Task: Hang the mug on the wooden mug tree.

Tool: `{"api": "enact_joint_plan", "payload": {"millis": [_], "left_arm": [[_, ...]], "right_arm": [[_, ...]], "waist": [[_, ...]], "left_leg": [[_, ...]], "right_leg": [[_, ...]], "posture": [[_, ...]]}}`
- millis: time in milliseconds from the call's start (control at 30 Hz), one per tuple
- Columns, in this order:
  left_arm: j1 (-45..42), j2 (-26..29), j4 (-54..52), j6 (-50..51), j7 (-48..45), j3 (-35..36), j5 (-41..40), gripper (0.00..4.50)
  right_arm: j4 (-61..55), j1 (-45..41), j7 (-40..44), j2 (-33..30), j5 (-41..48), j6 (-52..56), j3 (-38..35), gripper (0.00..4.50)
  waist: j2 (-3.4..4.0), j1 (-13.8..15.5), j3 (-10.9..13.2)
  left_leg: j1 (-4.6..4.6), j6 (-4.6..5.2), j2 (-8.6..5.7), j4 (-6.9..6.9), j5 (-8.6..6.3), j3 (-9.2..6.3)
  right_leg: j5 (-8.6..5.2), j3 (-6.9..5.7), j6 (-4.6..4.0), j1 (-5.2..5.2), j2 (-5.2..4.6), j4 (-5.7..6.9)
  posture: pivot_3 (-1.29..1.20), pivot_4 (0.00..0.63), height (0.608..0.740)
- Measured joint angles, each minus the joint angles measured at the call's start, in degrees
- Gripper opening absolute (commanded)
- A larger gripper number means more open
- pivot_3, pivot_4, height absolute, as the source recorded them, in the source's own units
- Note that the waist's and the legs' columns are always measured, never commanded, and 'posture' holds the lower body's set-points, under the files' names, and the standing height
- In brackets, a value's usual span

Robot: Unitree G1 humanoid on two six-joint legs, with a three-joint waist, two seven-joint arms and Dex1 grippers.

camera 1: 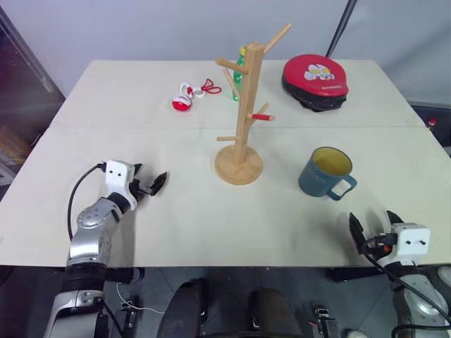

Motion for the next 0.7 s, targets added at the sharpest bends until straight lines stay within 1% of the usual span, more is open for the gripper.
{"api": "enact_joint_plan", "payload": {"millis": [433, 567, 700], "left_arm": [[1.55, 0.01, -3.27, 2.28, -1.05, -0.19, -0.54, 4.5], [3.58, 0.49, -9.63, 2.4, -7.35, -1.58, -3.35, 4.5], [5.76, 2.63, -17.05, 5.66, -15.7, -6.23, -6.65, 4.5]], "right_arm": [[-1.0, 1.47, -0.37, -0.01, 0.03, 0.07, -0.04, 4.45], [-3.55, 2.95, -1.42, 0.37, -0.1, 1.79, 0.06, 4.45], [-7.98, 5.28, -2.35, 1.77, -0.15, 2.94, 0.93, 4.45]], "waist": [[-0.03, 0.09, -0.02], [-0.02, 0.08, -0.02], [0.07, -0.01, -0.06]], "left_leg": [[0.0, 0.0, 0.0, -0.01, -0.01, 0.0], [-0.03, 0.0, 0.0, -0.01, -0.02, 0.0], [-0.02, 0.0, 0.01, -0.04, -0.02, 0.0]], "right_leg": [[0.0, 0.05, 0.0, 0.0, -0.03, -0.02], [-0.01, 0.08, -0.02, 0.0, -0.06, -0.04], [-0.02, 0.12, -0.04, -0.02, -0.08, -0.05]], "posture": [[0.0, 0.15, 0.74], [0.0, 0.15, 0.74], [0.0, 0.15, 0.74]]}}
